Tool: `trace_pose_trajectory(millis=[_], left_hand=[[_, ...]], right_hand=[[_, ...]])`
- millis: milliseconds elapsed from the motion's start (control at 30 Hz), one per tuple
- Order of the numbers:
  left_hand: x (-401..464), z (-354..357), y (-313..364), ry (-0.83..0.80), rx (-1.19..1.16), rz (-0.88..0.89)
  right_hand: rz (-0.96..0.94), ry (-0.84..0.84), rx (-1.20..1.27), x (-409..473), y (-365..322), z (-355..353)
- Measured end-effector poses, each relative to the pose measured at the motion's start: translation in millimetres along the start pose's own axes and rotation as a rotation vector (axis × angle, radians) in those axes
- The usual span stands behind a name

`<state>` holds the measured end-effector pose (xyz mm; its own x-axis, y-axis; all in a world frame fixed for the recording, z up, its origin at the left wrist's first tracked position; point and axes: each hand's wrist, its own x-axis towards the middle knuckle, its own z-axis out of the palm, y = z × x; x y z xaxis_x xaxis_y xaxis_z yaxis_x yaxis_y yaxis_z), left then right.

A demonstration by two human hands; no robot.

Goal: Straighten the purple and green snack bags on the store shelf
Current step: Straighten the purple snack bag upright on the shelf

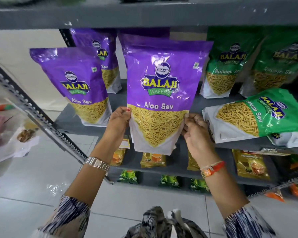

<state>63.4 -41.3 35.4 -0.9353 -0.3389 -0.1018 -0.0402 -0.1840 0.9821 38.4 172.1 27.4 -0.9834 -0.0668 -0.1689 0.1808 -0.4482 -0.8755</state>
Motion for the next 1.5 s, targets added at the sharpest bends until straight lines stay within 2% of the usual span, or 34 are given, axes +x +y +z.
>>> trace_pose_trajectory(millis=[67,200,600,800,867,933,1033,1167,1267,1333,1400,1500], left_hand=[[11,-1,-1,0.078,0.099,-0.007],[30,0,1,0.165,0.143,-0.087],[65,-6,-4,0.258,-0.142,-0.131],[61,-6,-15,0.258,-0.151,-0.068],[51,1,-23,0.336,-0.106,-0.039],[37,10,-33,0.483,-0.056,-0.023],[14,36,-43,0.628,-0.022,0.017],[-4,90,-48,0.516,-0.077,0.06],[-10,139,-48,0.308,-0.103,0.122],[-3,174,-49,0.164,0.027,0.156],[13,205,-50,0.042,0.265,0.087],[43,245,-47,-0.108,0.558,0.036]], right_hand=[[0.029,0.007,-0.032,10,5,6],[0.076,0.007,-0.04,33,9,25],[0.064,0.023,-0.046,57,32,64],[0.046,0.011,-0.058,57,35,60],[0.03,0.029,-0.061,51,36,53],[0.002,0.072,-0.101,40,37,42],[-0.124,0.196,-0.139,19,35,19],[-0.311,0.456,-0.07,1,13,-24],[-0.324,0.688,0.027,0,-7,-61],[-0.284,0.817,0.061,3,-17,-89],[-0.165,0.897,0.057,7,-25,-111],[0.022,0.872,0.092,8,-37,-140]])
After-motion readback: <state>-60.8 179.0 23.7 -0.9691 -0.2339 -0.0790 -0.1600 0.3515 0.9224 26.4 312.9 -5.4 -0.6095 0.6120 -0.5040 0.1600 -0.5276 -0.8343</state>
